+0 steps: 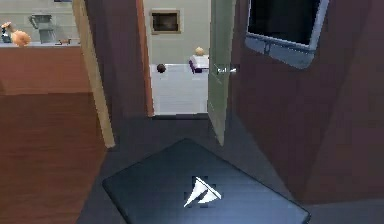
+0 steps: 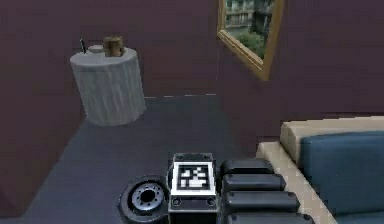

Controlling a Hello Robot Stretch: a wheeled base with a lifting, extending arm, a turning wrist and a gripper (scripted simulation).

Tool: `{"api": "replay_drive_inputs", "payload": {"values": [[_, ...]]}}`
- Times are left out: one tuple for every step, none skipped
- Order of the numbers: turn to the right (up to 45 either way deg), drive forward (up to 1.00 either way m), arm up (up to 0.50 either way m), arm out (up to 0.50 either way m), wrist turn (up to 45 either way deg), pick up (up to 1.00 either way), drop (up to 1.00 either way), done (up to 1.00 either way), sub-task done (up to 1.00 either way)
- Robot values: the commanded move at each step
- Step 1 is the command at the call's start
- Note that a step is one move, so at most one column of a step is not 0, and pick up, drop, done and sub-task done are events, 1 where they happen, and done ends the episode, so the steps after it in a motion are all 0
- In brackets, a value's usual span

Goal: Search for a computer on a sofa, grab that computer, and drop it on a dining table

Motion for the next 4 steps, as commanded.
{"api": "replay_drive_inputs", "payload": {"values": [[45.0, 0.0, 0.0, 0.0, 0.0, 0.0, 0.0, 0.0, 0.0], [30.0, 0.0, 0.0, 0.0, 0.0, 0.0, 0.0, 0.0, 0.0], [3.0, 0.0, 0.0, 0.0, 0.0, 0.0, 0.0, 0.0, 0.0], [0.0, 1.0, 0.0, 0.0, 0.0, 0.0, 0.0, 0.0, 0.0]]}}
